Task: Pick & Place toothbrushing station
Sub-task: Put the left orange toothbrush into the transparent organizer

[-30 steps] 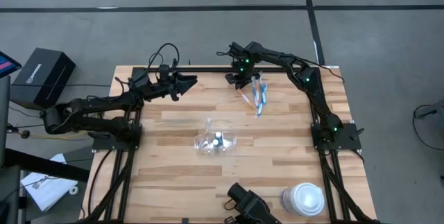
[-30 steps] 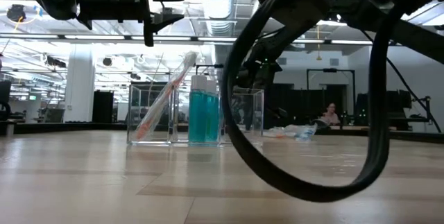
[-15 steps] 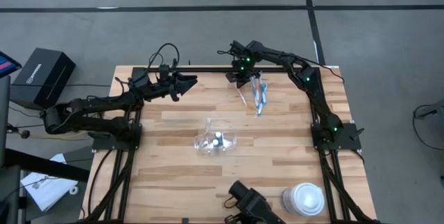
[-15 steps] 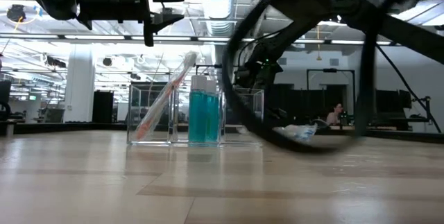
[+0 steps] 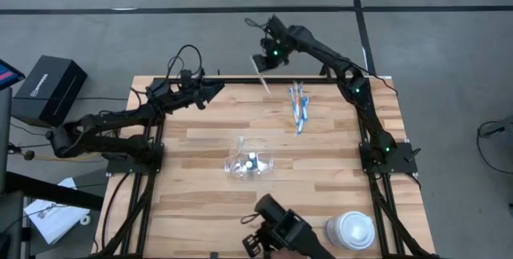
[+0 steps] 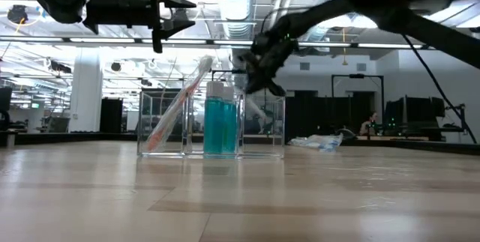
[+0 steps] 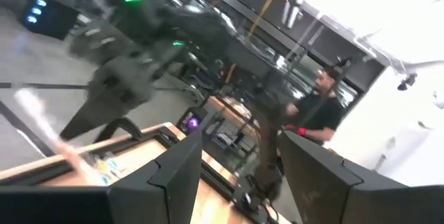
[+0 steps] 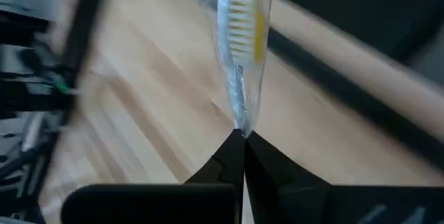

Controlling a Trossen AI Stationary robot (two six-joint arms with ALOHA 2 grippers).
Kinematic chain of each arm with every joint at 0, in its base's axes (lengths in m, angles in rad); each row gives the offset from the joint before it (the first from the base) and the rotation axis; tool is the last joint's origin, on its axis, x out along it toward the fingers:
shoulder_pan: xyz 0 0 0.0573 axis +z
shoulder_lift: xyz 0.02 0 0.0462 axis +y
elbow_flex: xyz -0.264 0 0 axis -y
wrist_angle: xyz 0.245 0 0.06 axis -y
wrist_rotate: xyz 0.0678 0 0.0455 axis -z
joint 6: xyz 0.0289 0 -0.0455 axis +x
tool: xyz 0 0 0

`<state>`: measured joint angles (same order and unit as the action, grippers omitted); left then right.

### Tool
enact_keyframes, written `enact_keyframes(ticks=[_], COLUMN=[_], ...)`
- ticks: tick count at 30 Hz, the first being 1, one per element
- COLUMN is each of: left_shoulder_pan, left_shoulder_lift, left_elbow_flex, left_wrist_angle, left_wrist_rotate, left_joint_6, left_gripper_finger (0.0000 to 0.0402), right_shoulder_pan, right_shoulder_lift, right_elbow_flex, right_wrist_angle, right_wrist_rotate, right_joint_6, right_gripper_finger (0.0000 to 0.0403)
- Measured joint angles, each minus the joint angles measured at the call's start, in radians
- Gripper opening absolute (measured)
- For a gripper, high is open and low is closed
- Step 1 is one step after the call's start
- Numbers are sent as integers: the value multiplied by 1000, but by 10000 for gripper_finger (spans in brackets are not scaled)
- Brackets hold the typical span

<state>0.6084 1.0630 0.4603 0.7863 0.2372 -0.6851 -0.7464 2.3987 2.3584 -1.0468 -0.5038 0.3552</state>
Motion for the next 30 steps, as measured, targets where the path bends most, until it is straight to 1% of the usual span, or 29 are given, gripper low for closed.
enact_keyframes(ticks=[2,5,7,10,14,18,22,26,30], left_shoulder_pan=[37,109,159,229,301,333,372,405,407], left_shoulder_lift=[0,0,-3,-7,-2,-2,0,4,4], left_elbow_flex=[0,3,21,86,202,315,399,469,502], left_wrist_angle=[5,17,16,3,-162,-306,-322,-340,-392], left_wrist_rotate=[16,82,124,208,322,352,370,417,425], left_joint_6=[-28,-58,-52,-8,46,128,93,46,59], left_gripper_finger=[190,190,190,190,190,190,190,190,190], right_shoulder_pan=[8,23,34,56,95,135,170,193,225], right_shoulder_lift=[-35,-73,-102,-152,-218,-259,-291,-286,-283], right_elbow_flex=[-26,-28,-28,-28,-28,-28,-27,-29,-30], right_wrist_angle=[115,226,262,303,348,450,547,558,554], right_wrist_rotate=[-25,-50,-55,-56,-54,-57,-54,-52,-53], right_joint_6=[16,46,41,33,-13,-22,-25,-27,-59], right_gripper_finger=[0,0,0,0,0,0,0,0,0])
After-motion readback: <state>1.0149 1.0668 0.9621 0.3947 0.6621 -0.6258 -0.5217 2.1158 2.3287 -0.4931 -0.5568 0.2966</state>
